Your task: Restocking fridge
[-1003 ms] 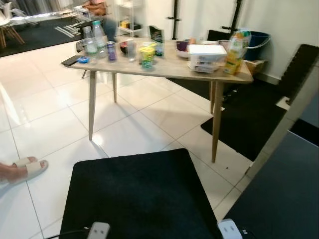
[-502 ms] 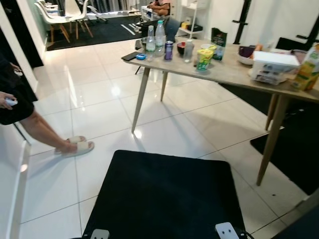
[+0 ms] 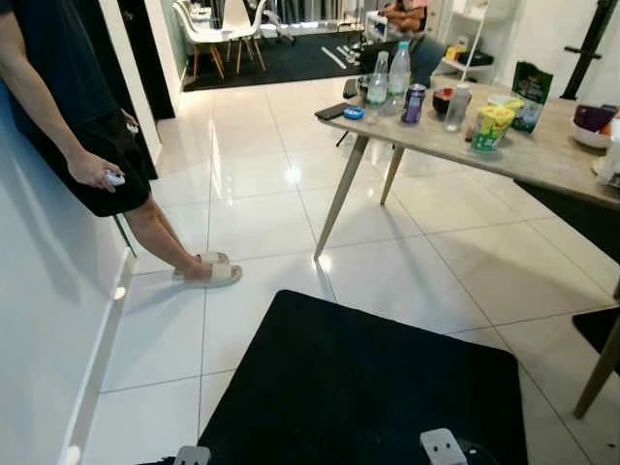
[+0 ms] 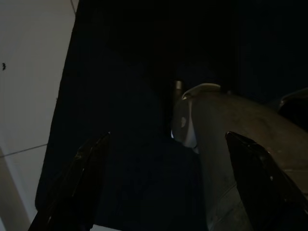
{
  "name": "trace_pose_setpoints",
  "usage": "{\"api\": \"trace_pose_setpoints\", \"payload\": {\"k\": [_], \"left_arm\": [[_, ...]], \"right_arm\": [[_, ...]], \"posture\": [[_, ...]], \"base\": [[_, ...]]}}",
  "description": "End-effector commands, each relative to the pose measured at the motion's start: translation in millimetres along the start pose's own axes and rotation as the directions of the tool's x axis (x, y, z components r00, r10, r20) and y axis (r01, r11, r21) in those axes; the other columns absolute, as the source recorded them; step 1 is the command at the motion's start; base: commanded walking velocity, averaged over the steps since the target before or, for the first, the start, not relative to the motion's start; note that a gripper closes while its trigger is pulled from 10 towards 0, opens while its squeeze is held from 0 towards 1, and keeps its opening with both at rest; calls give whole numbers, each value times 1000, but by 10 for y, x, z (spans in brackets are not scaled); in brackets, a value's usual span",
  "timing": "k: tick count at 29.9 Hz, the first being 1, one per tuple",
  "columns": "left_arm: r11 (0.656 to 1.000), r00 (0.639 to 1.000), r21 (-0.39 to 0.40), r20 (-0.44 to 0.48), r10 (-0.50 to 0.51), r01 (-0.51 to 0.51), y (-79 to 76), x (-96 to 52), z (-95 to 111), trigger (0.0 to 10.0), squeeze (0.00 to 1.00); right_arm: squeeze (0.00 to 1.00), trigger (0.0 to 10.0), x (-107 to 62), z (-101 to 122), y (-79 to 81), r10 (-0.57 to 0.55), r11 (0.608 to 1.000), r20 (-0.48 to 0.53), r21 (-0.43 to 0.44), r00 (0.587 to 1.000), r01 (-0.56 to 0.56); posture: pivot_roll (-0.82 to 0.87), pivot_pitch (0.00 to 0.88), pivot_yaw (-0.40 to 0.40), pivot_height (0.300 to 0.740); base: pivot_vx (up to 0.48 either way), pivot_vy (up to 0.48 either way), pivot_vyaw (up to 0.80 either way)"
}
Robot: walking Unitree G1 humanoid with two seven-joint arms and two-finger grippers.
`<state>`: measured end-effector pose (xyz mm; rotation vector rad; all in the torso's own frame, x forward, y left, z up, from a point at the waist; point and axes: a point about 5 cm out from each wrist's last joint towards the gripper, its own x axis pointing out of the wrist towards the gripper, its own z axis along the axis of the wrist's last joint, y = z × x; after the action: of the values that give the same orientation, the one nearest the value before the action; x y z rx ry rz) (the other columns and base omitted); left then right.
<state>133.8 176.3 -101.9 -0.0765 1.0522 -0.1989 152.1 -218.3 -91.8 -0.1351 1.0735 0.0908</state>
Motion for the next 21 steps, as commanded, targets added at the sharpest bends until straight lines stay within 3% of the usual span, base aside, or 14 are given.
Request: {"api": "trace_pose_setpoints", "payload": {"k": [1, 7, 21], "left_arm": [[1000, 1000, 2, -25, -16, 16, -31, -1, -55, 10000, 0], [999, 999, 4, -32, -39, 39, -46, -1, -63, 10000, 0], [999, 998, -1, -34, -49, 49, -88, 1, -98, 10000, 0]], "right_arm": [[0, 10000, -1, -19, 5, 0, 1000, -8, -15, 1000, 0], [0, 10000, -2, -13, -3, -5, 1000, -8, -19, 1000, 5], [0, 10000, -6, -40, -2, -6, 1000, -15, -13, 1000, 6]], "posture": [[-11, 43, 1, 740], [-13, 48, 2, 740], [-11, 56, -5, 740]], "base": [[0, 0, 0], [128, 0, 0], [347, 0, 0]]}}
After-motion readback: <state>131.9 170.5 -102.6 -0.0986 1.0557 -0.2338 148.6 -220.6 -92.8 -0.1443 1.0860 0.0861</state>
